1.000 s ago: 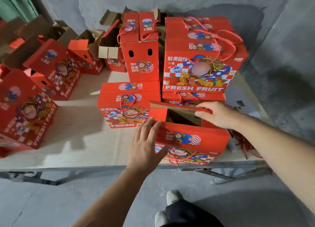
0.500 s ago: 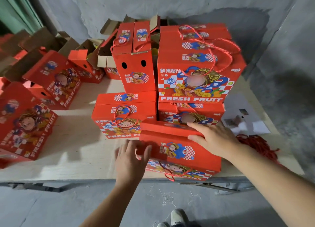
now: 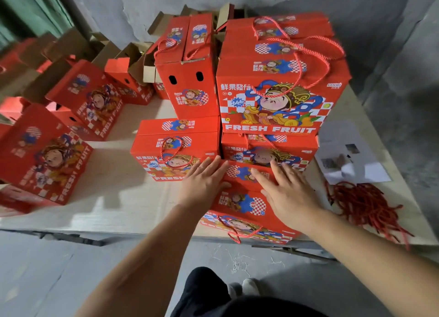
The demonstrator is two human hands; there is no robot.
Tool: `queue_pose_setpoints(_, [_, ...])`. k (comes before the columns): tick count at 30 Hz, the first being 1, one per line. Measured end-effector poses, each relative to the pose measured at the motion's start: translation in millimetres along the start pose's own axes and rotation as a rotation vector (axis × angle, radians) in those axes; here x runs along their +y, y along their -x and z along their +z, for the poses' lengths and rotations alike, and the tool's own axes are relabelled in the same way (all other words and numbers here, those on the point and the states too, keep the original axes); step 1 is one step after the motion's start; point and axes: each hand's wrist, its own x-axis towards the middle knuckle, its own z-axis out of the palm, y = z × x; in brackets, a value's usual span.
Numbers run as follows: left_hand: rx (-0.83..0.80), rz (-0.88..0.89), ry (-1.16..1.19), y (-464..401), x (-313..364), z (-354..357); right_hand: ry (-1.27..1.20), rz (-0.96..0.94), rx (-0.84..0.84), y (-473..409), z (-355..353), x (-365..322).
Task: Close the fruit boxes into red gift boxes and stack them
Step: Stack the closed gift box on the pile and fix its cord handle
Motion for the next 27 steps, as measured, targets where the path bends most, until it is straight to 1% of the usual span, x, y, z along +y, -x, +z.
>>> queue_pose_setpoints(3, [0.009, 0.044, -0.022, -1.9, 2.3, -5.8, 0.040, -0.041, -0.074, -10.5, -10.4, 6.8])
queue_pose_setpoints(5, [0.018, 0.050, -0.015, -3.3, 2.3, -7.9, 0.064, -0.058, -0.037, -10.5, -14.4, 11.4])
queue_pose_setpoints(8, [0.029, 0.006, 0.032, -0.7, 0.7, -3.7, 0.038, -0.032, 0.045, -2.1, -7.0, 9.6])
queue_pose_setpoints(10, [0.033, -0.011, 0.062, 4.1, 1.6, 1.8, 0.028, -0.013, 0.072, -0.4, -2.8, 6.3])
queue_pose_setpoints(12, [0.036, -0.022, 0.040, 8.8, 4.0, 7.5, 0.016, -0.012, 0.080, -0.2, -1.6, 4.3])
queue_pose_setpoints(17, [0.060, 0.006, 0.022, 10.8, 2.4, 14.3, -0.016, -0.022, -0.043, -1.7, 0.5, 5.3])
queue_pose_setpoints(19, [0.137, 0.026, 0.078, 13.5, 3.0, 13.9, -0.042, -0.024, -0.085, -4.3, -5.8, 8.0])
queue_pose_setpoints(21, [0.314, 0.057, 0.123, 20.5, 5.7, 18.3, -0.112, -0.029, -0.115, -11.0, -18.2, 13.9])
queue_pose_setpoints(23, [0.467, 0.057, 0.090, 22.5, 5.1, 24.8, -0.156, -0.039, -0.128, -18.0, -27.3, 18.7])
queue_pose_setpoints(25, [0.500, 0.037, 0.062, 22.8, 4.1, 29.1, -0.047, -0.052, -0.090, -15.4, -24.7, 12.6])
queue_pose_setpoints(27, [0.485, 0.077, 0.084, 20.5, 2.7, 30.0, 0.045, -0.038, -0.030, -7.9, -12.1, 2.8])
